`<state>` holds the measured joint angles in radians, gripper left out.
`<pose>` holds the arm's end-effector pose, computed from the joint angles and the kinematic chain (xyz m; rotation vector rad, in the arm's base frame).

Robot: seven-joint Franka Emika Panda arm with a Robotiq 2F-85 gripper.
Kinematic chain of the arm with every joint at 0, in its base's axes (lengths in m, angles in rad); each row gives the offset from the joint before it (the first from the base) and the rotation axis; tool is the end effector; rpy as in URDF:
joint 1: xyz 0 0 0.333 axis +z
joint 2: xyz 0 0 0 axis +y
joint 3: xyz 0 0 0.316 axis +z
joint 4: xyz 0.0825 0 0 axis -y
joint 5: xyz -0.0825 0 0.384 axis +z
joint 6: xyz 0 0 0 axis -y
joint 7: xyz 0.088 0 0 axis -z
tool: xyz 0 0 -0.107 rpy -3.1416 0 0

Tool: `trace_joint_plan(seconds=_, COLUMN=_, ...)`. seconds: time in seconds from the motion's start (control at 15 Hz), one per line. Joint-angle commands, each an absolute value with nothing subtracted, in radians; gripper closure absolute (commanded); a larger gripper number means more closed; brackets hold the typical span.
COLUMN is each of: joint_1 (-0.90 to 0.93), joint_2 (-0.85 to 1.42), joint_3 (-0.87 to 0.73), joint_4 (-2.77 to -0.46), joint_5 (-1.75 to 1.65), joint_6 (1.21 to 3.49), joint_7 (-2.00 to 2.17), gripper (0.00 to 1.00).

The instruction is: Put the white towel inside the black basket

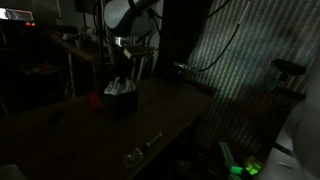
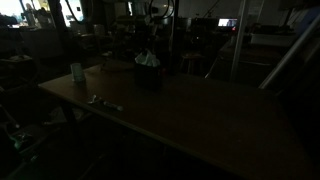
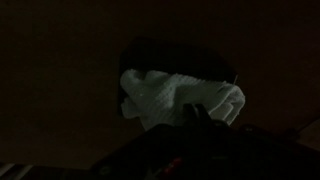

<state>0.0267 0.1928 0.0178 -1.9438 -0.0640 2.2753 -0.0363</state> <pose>0.6114 0.0252 0.3974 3.0812 0.1825 0.2148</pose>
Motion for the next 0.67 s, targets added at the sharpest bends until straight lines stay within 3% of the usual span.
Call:
trace_joint_plan(seconds=0.0, joint_1=0.031, joint_2=0.218, joint_3=0.009, joint_4=-1.917, joint_5=-0.115, joint_6=2.331, joint_7=-0.022, gripper=0.98)
trace_joint_plan(seconds=0.6, joint_1=0.04, joint_2=0.332, joint_3=0.0, joint_4=-1.885, joint_5=-0.204, joint_6=2.334, joint_7=-0.01, gripper=0.98)
